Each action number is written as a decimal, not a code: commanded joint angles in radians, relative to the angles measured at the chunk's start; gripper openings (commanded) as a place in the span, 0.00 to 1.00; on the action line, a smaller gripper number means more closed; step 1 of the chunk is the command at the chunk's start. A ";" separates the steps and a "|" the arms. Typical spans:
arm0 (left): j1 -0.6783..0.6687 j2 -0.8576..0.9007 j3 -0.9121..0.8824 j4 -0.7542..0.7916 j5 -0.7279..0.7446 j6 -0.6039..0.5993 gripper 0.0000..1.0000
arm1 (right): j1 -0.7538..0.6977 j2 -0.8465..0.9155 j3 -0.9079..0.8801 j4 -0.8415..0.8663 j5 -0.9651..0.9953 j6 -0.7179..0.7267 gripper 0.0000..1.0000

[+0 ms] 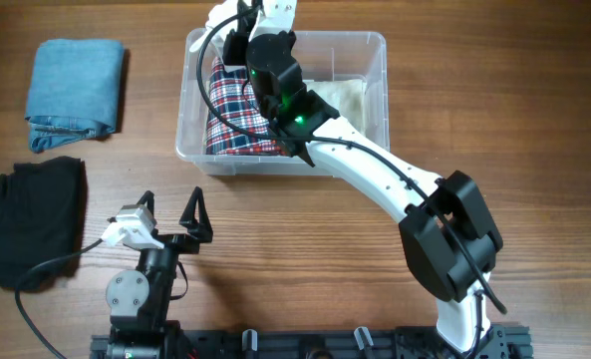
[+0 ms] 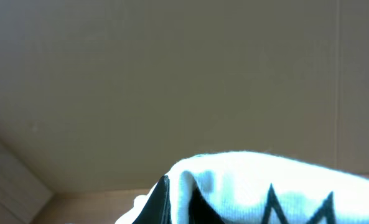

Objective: Pack container
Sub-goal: 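Lower the white T-shirt onto the plaid shirt and open the right gripper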

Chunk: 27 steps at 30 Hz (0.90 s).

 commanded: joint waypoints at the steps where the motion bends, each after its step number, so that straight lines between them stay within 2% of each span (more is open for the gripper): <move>1: 0.007 -0.007 -0.003 -0.006 -0.003 -0.002 1.00 | 0.006 0.000 0.025 0.021 -0.005 0.017 0.04; 8: 0.007 -0.007 -0.003 -0.006 -0.003 -0.002 1.00 | 0.031 0.023 0.025 -0.027 -0.024 0.018 0.04; 15: 0.007 -0.007 -0.003 -0.006 -0.003 -0.002 1.00 | 0.086 0.023 0.025 -0.192 -0.023 0.018 0.04; 18: 0.007 -0.007 -0.003 -0.006 -0.003 -0.002 1.00 | 0.101 0.023 0.025 -0.253 -0.023 0.018 0.12; 27: 0.007 -0.007 -0.003 -0.006 -0.003 -0.002 1.00 | 0.146 -0.021 0.025 -0.391 -0.023 0.022 0.13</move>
